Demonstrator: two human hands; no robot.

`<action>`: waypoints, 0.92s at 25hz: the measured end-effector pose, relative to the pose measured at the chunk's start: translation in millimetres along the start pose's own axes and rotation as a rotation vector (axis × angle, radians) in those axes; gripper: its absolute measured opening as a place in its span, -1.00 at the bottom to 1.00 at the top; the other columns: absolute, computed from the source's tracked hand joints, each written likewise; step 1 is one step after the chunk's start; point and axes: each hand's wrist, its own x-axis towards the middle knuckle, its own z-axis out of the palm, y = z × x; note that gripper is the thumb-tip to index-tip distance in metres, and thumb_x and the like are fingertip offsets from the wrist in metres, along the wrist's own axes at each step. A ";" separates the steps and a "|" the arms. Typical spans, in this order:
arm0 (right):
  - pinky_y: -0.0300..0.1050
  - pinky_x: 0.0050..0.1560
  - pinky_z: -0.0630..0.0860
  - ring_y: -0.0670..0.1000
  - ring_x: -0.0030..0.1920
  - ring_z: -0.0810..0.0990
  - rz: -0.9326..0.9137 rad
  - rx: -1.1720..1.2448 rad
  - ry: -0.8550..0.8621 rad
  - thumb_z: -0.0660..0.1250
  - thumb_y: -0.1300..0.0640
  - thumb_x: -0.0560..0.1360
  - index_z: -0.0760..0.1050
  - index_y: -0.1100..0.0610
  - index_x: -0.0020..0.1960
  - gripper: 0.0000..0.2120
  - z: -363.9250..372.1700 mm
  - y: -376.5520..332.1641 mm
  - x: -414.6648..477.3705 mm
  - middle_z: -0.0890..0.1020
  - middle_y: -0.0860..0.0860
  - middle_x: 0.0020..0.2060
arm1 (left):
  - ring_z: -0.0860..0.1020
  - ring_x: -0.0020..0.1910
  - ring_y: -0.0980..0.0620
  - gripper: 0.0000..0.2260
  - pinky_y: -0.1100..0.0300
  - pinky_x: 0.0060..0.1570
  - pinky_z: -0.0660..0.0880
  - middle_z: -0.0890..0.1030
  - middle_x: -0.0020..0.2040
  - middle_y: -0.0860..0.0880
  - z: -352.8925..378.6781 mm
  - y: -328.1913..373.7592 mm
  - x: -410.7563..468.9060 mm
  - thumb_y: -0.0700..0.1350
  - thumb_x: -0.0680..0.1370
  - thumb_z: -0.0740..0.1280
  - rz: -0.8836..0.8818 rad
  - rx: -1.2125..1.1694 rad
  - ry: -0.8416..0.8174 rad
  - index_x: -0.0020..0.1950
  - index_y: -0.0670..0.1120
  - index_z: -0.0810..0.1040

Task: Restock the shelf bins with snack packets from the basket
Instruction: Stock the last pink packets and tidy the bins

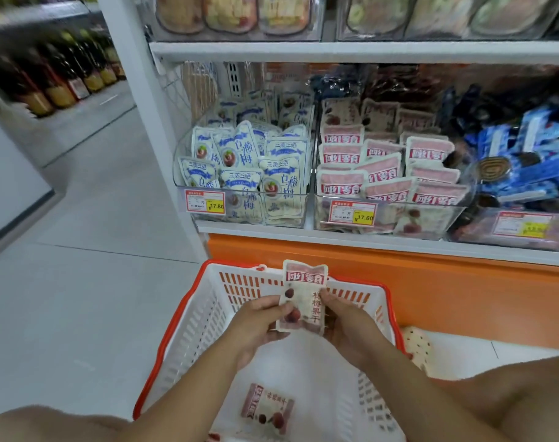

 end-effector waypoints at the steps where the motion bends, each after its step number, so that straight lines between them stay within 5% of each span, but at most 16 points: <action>1: 0.03 0.05 0.61 0.17 0.11 0.66 -0.019 -0.061 -0.010 0.25 0.10 0.61 0.52 0.16 0.28 -0.71 5.4 -5.2 -7.9 0.67 0.14 0.12 | 0.67 0.03 -0.01 -0.84 0.11 -0.04 0.61 0.70 0.05 0.00 1.9 3.7 -3.7 -0.16 0.53 0.41 0.014 0.007 0.010 0.10 -0.03 0.67; 5: 0.09 0.11 0.60 0.04 -0.04 0.71 -0.247 -0.417 0.065 0.34 0.14 0.56 0.56 0.10 0.16 -0.82 34.3 -49.8 -39.1 0.72 -0.01 -0.03 | 0.69 -0.05 0.03 -0.85 0.20 -0.16 0.58 0.71 -0.02 -0.01 19.2 46.1 -19.5 -0.12 0.58 0.35 0.161 0.109 -0.015 0.10 -0.03 0.67; 9: -0.28 -0.26 0.57 -0.05 -0.15 0.70 -0.536 -0.495 0.225 0.39 0.20 0.52 0.58 0.15 0.05 -0.89 45.0 -149.3 -54.2 0.72 0.01 -0.09 | 0.65 -0.05 0.17 -0.81 0.25 -0.18 0.59 0.68 0.02 0.09 45.3 125.0 -24.4 -0.08 0.57 0.36 0.474 0.257 -0.007 0.18 0.04 0.62; 13: -0.18 -0.22 0.53 -0.05 -0.15 0.66 -0.698 -0.632 0.457 0.43 0.14 0.51 0.61 0.14 0.00 -0.90 32.6 -244.2 -31.1 0.70 -0.02 -0.12 | 0.50 0.06 0.29 -0.66 0.37 0.05 0.43 0.50 0.09 0.27 43.1 166.1 -4.9 0.03 0.55 0.37 0.756 0.682 0.196 0.33 0.18 0.48; 16: -0.25 -0.35 0.46 -0.02 -0.19 0.59 -0.754 -0.661 0.579 0.41 0.17 0.51 0.58 0.20 0.07 -0.83 19.0 -288.8 2.2 0.66 0.06 -0.07 | 0.46 0.19 0.23 -0.55 0.20 0.29 0.41 0.41 0.26 0.24 33.2 173.5 19.8 0.06 0.55 0.36 0.839 0.811 0.262 0.44 0.15 0.38; 20: -0.03 0.07 0.53 0.17 0.09 0.61 -0.776 -0.880 0.652 0.44 0.13 0.49 0.57 0.22 0.19 -0.69 16.0 -323.7 58.0 0.64 0.18 0.12 | 0.43 0.12 0.25 -0.48 0.19 0.21 0.46 0.36 0.24 0.27 34.6 181.5 43.3 0.15 0.54 0.31 0.897 1.003 0.302 0.49 0.18 0.28; 23: 0.04 0.18 0.52 0.21 0.20 0.55 -0.591 -1.052 0.640 0.44 0.04 0.49 0.48 0.23 0.31 -0.53 16.3 -346.0 98.1 0.56 0.18 0.24 | 0.43 0.04 0.24 -0.45 0.24 0.15 0.46 0.36 0.13 0.27 36.1 185.8 52.6 0.12 0.53 0.34 0.896 0.994 0.286 0.50 0.18 0.27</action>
